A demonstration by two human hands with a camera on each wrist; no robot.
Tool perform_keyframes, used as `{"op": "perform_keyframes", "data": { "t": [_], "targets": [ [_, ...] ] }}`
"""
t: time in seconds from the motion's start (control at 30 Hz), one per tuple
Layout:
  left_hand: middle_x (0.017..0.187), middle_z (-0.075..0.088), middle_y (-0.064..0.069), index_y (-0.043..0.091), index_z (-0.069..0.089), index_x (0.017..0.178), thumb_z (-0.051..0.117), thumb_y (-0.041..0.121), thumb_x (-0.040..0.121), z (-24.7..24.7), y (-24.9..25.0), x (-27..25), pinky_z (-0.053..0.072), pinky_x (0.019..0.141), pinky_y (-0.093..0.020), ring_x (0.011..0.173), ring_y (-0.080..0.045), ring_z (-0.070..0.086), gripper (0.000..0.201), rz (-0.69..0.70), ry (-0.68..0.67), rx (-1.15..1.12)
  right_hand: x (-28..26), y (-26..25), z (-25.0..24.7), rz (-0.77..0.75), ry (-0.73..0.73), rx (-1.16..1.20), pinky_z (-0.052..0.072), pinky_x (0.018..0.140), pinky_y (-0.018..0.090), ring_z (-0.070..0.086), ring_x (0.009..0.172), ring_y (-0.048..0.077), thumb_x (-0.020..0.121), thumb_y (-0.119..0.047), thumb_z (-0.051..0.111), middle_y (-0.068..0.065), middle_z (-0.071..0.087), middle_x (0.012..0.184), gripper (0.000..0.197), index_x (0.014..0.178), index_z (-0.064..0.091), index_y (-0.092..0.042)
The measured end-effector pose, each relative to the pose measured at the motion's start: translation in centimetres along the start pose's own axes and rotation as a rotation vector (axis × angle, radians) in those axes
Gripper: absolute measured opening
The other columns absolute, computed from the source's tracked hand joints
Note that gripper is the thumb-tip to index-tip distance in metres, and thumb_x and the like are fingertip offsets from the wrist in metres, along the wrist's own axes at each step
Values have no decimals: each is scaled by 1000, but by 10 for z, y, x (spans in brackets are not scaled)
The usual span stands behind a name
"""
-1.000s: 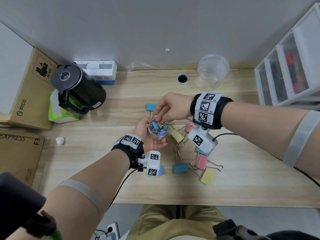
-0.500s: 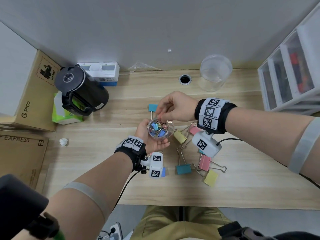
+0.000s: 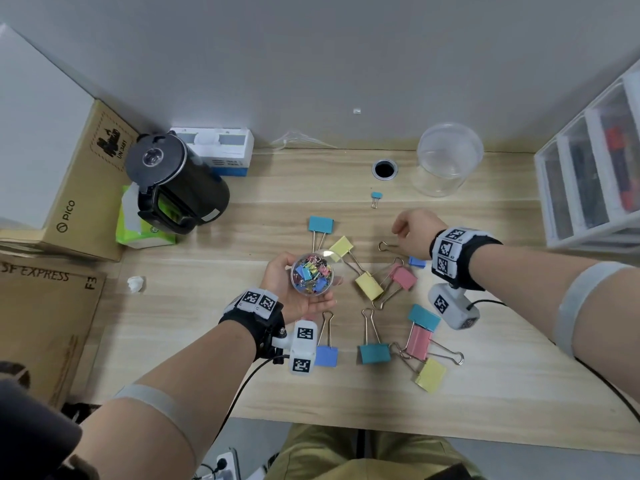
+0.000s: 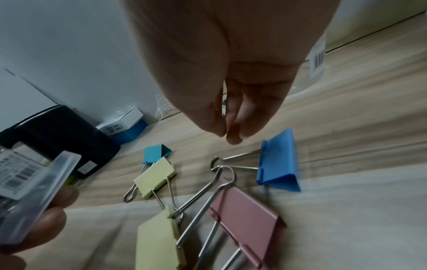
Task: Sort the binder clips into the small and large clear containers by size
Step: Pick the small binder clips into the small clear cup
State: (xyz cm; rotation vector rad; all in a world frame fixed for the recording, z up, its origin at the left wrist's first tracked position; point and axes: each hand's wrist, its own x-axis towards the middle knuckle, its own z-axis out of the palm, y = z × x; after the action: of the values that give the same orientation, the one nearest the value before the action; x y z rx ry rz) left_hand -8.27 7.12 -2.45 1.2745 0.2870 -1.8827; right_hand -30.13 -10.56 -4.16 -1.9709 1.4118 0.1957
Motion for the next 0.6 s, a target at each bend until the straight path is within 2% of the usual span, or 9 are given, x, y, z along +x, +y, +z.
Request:
{"op": "perform_keyframes", "data": {
  "t": [0.13, 0.27, 0.37, 0.43, 0.47, 0.53, 0.6],
  "targets": [
    [112, 67, -30, -1, 64, 116, 43, 34, 77, -9, 4, 3, 53, 80, -47, 72, -34, 58, 57, 10, 30, -33, 17, 1, 5, 61, 20, -59, 56, 82, 35, 63, 87, 24, 81, -10, 50, 2, 64, 102, 23, 96, 63, -23],
    [113, 67, -29, -1, 64, 117, 39, 37, 81, -21, 10, 7, 53, 79, -46, 72, -34, 59, 58, 6, 45, -28, 32, 5, 7, 116, 21, -125, 54, 79, 35, 60, 89, 26, 84, -9, 52, 6, 60, 112, 30, 111, 60, -19],
    [114, 66, -29, 0, 61, 125, 40, 36, 79, -27, 16, 10, 54, 79, -45, 73, -33, 58, 62, 1, 48, -19, 42, 1, 10, 77, 37, -114, 50, 80, 35, 57, 94, 27, 82, -8, 57, 8, 50, 123, 47, 127, 50, -18],
    [113, 67, -29, 0, 61, 123, 40, 36, 78, -27, 19, 13, 53, 80, -46, 73, -33, 58, 61, 0, 55, -18, 49, -6, 11, 26, 16, -124, 51, 80, 37, 58, 92, 30, 81, -9, 57, 9, 41, 131, 63, 140, 39, -20],
    [113, 67, -29, -1, 62, 121, 41, 36, 78, -26, 21, 15, 53, 80, -46, 73, -33, 58, 60, 1, 58, -18, 52, -10, 11, -5, -3, -146, 51, 81, 37, 58, 94, 31, 81, -10, 57, 8, 36, 135, 69, 145, 33, -23],
    [113, 67, -29, -1, 61, 119, 40, 36, 79, -25, 23, 17, 52, 80, -46, 72, -33, 59, 59, 3, 58, -15, 60, -16, 11, -60, -43, -187, 50, 87, 39, 55, 109, 32, 81, -11, 55, 7, 30, 142, 76, 149, 24, -25],
    [113, 67, -29, -2, 60, 120, 39, 36, 80, -24, 26, 21, 52, 80, -45, 72, -33, 59, 59, 7, 61, -8, 72, -20, 11, -74, -92, -224, 47, 94, 40, 48, 120, 32, 82, -11, 56, 7, 29, 142, 74, 148, 26, -24]
  ]
}}
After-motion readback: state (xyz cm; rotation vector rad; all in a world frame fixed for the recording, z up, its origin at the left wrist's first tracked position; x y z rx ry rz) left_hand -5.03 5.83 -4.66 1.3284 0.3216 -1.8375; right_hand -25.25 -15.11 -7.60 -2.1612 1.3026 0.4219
